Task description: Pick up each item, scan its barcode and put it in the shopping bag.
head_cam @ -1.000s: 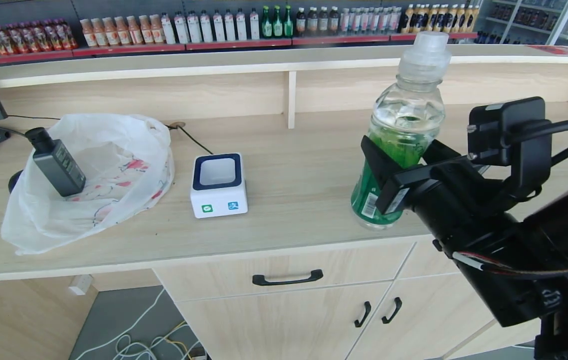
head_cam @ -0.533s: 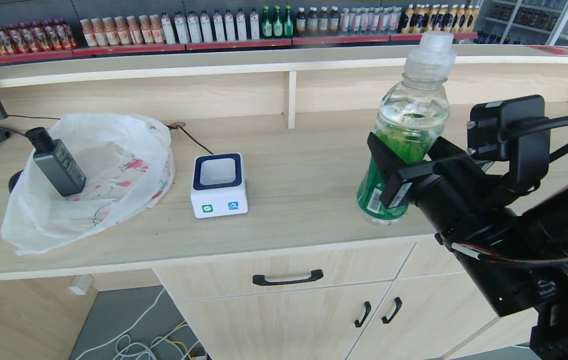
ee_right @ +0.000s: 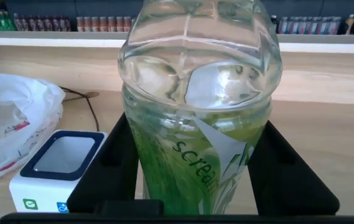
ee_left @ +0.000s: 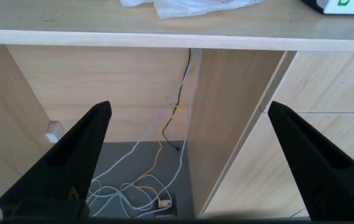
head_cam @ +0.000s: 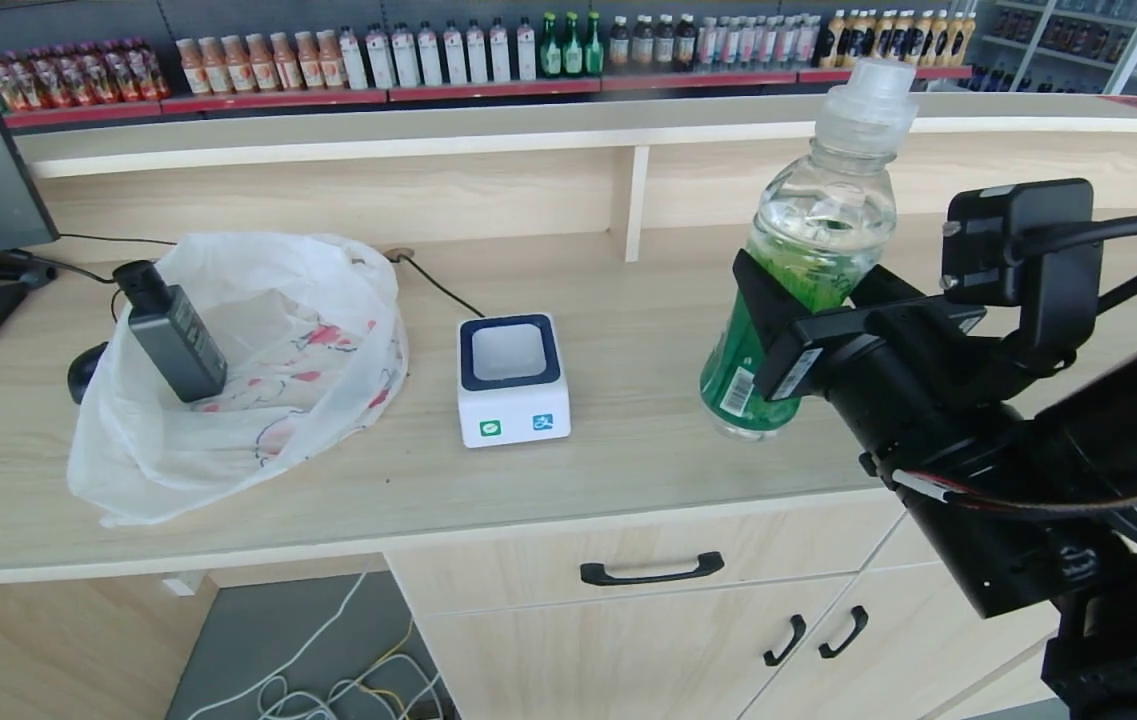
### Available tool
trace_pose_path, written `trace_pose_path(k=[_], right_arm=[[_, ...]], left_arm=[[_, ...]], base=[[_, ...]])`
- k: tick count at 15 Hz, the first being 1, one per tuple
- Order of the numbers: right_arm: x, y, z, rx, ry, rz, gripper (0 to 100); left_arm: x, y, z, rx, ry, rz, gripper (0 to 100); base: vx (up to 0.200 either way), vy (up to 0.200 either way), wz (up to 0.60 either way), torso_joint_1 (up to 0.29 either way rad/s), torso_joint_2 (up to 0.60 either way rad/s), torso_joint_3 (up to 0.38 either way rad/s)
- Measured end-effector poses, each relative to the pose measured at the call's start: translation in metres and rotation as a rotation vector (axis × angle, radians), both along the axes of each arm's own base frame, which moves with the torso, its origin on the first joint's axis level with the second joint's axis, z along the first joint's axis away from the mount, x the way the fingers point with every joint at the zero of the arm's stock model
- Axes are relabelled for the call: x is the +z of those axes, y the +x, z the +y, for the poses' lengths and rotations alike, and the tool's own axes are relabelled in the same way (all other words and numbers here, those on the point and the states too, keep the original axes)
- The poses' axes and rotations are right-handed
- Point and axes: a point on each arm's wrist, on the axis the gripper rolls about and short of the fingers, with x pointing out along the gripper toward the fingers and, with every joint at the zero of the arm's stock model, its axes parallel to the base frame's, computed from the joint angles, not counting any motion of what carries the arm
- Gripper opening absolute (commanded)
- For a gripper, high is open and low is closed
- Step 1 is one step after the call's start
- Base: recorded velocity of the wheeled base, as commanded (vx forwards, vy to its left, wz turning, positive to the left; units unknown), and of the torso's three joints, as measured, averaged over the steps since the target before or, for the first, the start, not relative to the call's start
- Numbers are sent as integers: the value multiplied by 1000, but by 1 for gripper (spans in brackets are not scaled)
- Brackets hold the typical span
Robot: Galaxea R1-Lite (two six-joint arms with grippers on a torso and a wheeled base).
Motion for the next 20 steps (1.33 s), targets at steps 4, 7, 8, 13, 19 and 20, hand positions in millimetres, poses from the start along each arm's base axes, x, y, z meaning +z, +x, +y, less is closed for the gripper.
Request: trace_pose_path(k=[4,7,8,13,19,20], right_arm=[[-1,-1,-1,-1,5,-6,0],[-3,-3,-2,-4,-1,-10,0],[-1,-2,-2,-9,-6,-20,0],[0,0,0,-33,-42,-43,0],[12,7,13,-88,-133,-119,0],[9,10,16,-91,-155,-114,0]], left_arm=[[0,0,0,0,0,0,100],[0,0,0,0,-2,0,100],[0,0,0,0,-2,0,100],[0,0,0,0,5,0,100],[0,0,0,0,5,0,100],[0,0,0,0,5,0,100]], base=[[0,200,0,0,-4,4],[0,200,0,2,-1,2],[0,200,0,-2,-7,7],[0,40,0,0,0,0],[0,0,0,0,0,0],[0,0,0,0,0,0]])
